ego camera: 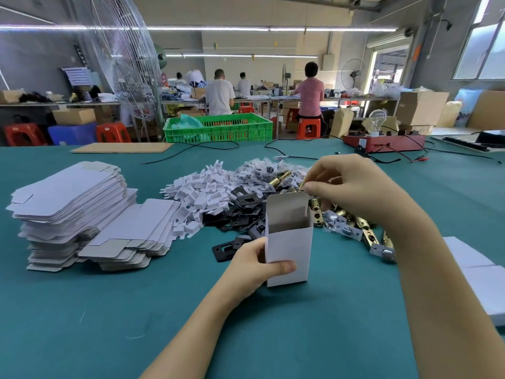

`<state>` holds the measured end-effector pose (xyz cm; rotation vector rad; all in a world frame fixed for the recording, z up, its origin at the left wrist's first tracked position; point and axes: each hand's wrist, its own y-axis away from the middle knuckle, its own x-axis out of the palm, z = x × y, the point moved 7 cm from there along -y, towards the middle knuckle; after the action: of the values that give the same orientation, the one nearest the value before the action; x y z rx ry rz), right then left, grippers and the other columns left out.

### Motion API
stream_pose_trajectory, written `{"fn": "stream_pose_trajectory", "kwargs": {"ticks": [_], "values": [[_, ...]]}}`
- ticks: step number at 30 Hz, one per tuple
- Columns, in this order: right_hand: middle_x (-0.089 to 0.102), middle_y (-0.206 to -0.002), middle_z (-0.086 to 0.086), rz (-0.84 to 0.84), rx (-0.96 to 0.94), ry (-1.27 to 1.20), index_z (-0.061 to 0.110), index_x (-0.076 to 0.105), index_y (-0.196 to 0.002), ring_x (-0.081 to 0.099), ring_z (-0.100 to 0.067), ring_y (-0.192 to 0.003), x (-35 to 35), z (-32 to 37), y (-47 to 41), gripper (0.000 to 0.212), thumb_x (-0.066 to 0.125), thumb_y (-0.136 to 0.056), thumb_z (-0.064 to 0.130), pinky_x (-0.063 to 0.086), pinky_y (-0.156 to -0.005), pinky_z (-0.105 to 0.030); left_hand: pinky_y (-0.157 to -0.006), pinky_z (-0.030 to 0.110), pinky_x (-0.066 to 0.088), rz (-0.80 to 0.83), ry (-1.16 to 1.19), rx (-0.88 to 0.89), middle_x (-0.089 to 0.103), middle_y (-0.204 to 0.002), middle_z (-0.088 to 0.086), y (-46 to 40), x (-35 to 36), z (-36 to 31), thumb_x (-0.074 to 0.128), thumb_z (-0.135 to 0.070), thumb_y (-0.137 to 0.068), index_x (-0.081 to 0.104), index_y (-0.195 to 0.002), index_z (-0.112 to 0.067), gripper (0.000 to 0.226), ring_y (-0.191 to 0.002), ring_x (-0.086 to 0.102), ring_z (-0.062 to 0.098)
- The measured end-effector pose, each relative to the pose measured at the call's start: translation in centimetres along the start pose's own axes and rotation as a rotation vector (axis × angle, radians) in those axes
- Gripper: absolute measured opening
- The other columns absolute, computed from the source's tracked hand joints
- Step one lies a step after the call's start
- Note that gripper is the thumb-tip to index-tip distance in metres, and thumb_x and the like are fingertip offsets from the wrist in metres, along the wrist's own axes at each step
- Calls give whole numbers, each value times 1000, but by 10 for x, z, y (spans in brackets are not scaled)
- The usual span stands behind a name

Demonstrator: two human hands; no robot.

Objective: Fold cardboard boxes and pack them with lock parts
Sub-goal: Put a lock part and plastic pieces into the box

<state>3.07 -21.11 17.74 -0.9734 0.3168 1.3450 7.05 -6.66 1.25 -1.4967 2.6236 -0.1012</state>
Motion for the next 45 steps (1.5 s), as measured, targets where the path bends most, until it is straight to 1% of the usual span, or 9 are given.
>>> {"fn": "stream_pose_trajectory", "kwargs": {"ticks": [8,13,16,20,26,30,33,37,45], "values": [[71,-70,-1,-329,327,-78,16,65,-80,64,-13,-54,-39,-83,12,11,63,-89,22,42,-55,-25,-75,19,53,-73,12,-12,76,-103,-5,0,-5,-1,83,-13,-75,73,-105,-25,34,-97,71,13],[69,-66,-1,-397,383,-133,16,67,-77,63,-10,-55,-20,-108,2,11,62,-87,16,45,-56,-24,-76,19,54,-47,109,14,74,-108,-1,-1,-5,-5,81,-7,-73,68,-115,-21,46,-100,70,15],[69,-76,-4,-397,383,-70,9,67,-89,65,-19,-71,2,-119,-25,10,59,-86,14,53,-67,-33,-74,19,53,-65,127,18,75,-105,-1,-2,-4,-5,81,-13,-67,72,-109,-21,43,-97,71,14],[65,-93,-6,-283,266,156,9,60,-108,56,-20,-81,37,-124,-72,19,53,-92,13,40,-67,-28,-76,22,54,-84,84,31,76,-102,0,-4,-6,-3,82,-16,-66,76,-99,-26,36,-96,71,17],[59,-122,-13,-109,164,448,10,52,-127,53,-30,-111,66,-147,-125,32,49,-96,18,45,-84,-37,-75,19,52,-62,84,34,75,-100,-2,-6,-7,-2,81,-17,-67,76,-99,-28,35,-94,70,12],[55,-126,-11,-19,92,619,13,54,-126,46,-28,-120,83,-156,-147,32,46,-96,19,37,-79,-33,-75,18,52,-46,93,29,75,-100,-3,-7,-6,-3,79,-15,-69,75,-101,-28,34,-93,70,11],[50,-135,-12,54,52,739,11,53,-128,35,-28,-131,98,-163,-155,33,45,-96,18,43,-93,-41,-76,20,53,-44,108,19,75,-101,-2,-7,-7,-2,78,-15,-69,75,-100,-29,34,-95,70,14],[31,-153,-7,229,70,904,10,53,-128,13,-31,-145,119,-175,-161,35,43,-98,22,28,-110,-53,-77,19,53,-43,106,14,75,-101,0,-8,-7,-1,78,-15,-69,74,-101,-27,34,-96,69,14],[25,-157,1,322,159,893,17,57,-128,4,-31,-147,133,-183,-169,38,37,-100,32,14,-114,-58,-78,19,53,-43,96,23,75,-101,-1,-9,-7,1,80,-16,-70,73,-101,-28,33,-96,69,14]]}}
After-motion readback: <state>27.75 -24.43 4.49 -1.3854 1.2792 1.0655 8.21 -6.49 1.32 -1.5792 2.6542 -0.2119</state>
